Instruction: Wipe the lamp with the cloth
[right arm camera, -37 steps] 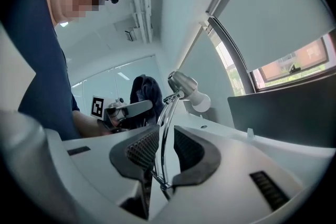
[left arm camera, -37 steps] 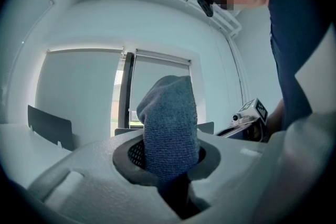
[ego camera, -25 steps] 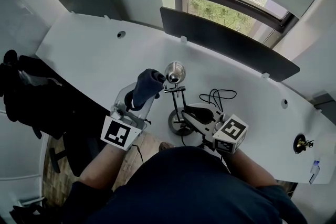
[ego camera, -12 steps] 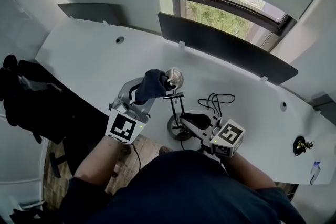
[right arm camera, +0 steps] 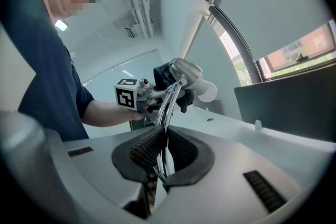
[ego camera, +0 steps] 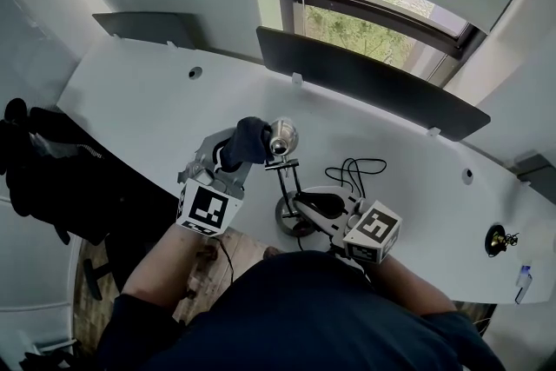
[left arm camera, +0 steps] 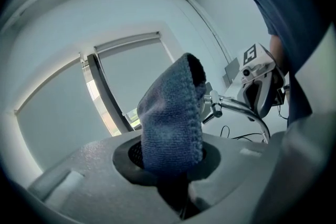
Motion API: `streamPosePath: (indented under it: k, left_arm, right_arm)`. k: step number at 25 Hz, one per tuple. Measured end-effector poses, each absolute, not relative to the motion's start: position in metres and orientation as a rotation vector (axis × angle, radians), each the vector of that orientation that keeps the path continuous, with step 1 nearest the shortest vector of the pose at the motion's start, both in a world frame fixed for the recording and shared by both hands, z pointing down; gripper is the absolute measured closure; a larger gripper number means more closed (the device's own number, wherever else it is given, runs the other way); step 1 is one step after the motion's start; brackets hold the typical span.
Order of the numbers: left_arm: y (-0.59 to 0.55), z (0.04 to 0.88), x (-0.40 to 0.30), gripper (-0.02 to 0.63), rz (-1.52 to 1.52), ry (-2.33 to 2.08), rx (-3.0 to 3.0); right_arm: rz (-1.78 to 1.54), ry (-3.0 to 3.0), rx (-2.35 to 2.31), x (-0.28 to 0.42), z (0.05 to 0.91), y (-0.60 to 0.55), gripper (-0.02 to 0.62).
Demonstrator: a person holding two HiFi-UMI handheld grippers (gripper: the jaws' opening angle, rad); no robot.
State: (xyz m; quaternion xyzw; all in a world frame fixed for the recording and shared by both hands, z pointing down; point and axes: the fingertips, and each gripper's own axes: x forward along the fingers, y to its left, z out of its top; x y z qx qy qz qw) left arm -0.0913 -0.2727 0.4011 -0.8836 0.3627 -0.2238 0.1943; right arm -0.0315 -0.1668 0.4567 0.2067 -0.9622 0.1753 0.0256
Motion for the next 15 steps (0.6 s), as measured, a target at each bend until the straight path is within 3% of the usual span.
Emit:
streamPosePath:
  k: [15]
  left_arm:
    - [-0.288,0.375,-0.077,0.526,-0.677,0.898,-2.303]
  right_arm:
    - [0.538,-2.993,0.616,-0.032,0.458,-0.166,0.555]
